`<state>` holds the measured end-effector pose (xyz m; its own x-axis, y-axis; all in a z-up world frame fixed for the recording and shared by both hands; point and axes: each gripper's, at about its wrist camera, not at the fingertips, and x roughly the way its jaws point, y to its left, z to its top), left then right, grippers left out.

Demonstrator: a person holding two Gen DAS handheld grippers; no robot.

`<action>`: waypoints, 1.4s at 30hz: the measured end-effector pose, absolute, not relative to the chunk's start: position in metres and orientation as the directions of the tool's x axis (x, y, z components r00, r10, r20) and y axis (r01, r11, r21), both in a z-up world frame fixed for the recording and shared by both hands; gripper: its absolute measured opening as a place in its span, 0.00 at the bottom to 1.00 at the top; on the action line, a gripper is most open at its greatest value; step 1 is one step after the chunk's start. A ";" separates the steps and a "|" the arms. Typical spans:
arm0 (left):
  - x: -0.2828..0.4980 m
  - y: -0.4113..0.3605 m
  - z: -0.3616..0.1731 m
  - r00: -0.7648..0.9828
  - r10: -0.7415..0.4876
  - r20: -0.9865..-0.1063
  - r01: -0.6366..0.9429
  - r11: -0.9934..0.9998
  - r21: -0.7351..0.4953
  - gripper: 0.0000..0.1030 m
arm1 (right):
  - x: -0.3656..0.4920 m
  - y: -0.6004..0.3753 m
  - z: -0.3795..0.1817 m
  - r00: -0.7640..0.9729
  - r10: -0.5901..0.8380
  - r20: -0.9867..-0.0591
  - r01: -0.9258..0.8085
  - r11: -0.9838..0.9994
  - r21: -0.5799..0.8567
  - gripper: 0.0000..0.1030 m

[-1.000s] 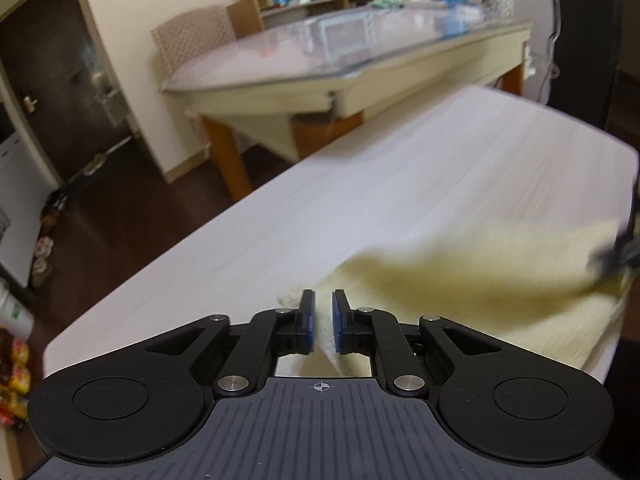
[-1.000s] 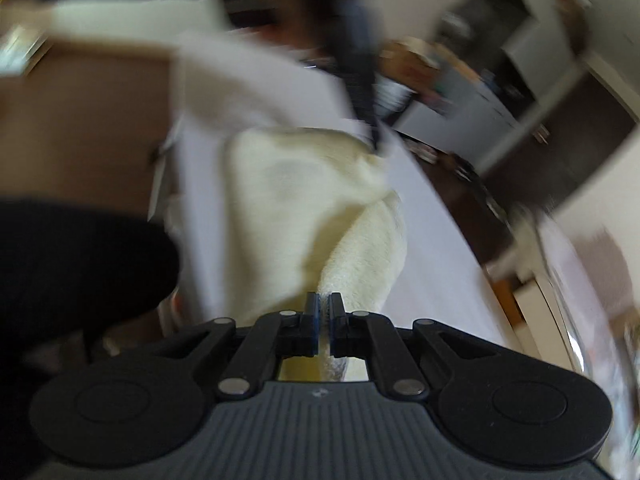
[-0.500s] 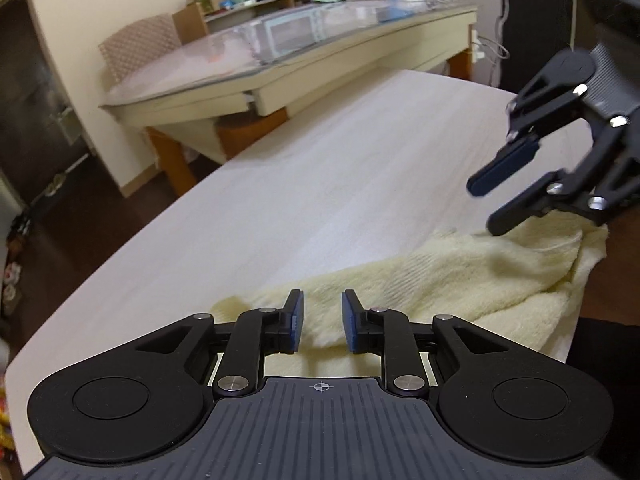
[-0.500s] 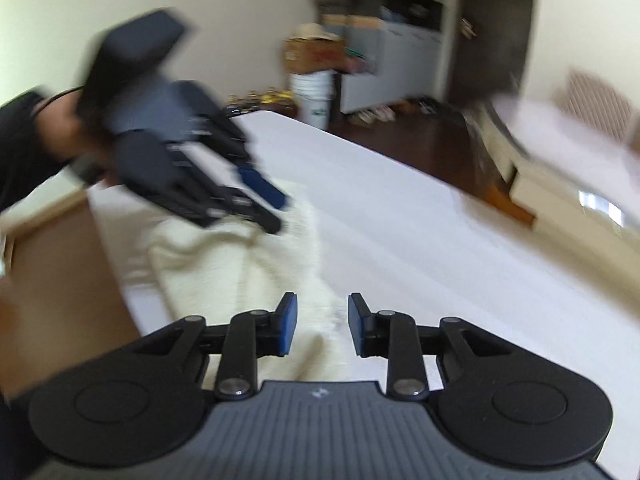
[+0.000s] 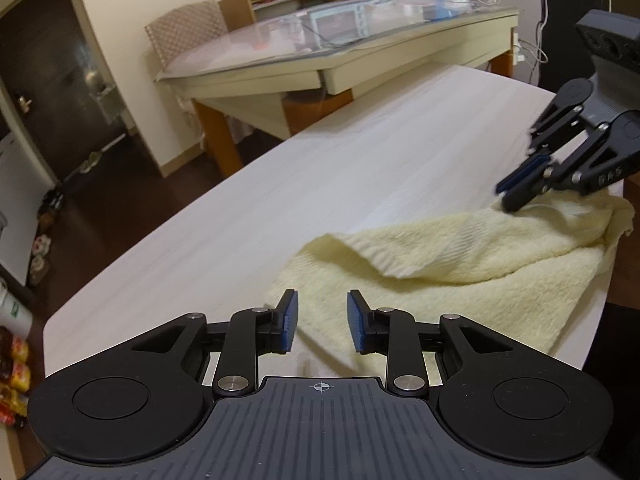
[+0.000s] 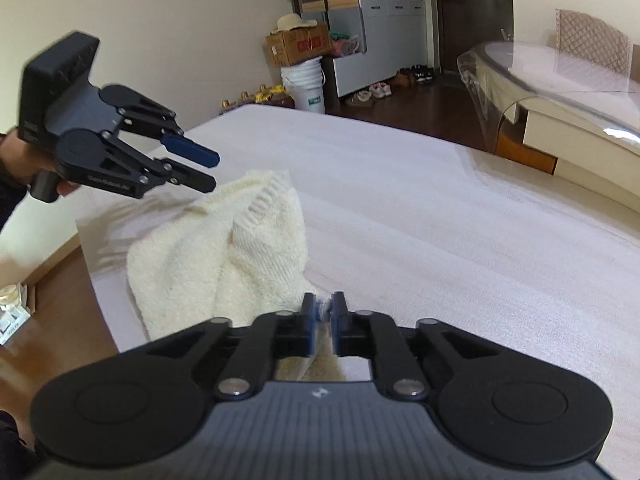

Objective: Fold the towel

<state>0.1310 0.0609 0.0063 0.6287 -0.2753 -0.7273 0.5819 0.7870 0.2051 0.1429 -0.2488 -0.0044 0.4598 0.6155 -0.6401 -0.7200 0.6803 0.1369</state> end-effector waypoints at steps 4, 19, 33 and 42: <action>0.142 0.064 0.005 0.622 -0.275 -0.733 0.578 0.793 0.192 0.29 | 0.129 -0.270 0.023 0.588 0.577 -0.567 -0.685 0.728 0.030 0.08; 0.185 0.030 -0.018 0.627 -0.271 -0.730 0.585 0.783 0.212 0.32 | 0.198 -0.280 0.001 0.773 0.270 -0.574 -0.514 0.798 -0.316 0.08; 0.172 0.047 -0.005 0.714 -0.212 -0.667 0.469 0.852 0.231 0.42 | 0.161 -0.296 0.019 0.757 0.358 -0.547 -0.530 0.826 -0.192 0.29; 0.091 0.065 0.014 0.731 -0.259 -0.631 0.488 0.846 0.217 0.52 | 0.029 -0.282 0.020 0.593 0.547 -0.591 -0.757 0.629 -0.177 0.30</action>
<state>0.0914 0.0648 0.0144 0.7308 -0.2594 -0.6314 0.4877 0.8456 0.2171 0.0286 -0.2816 0.0203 0.5934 0.5466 -0.5909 -0.7565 0.6294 -0.1775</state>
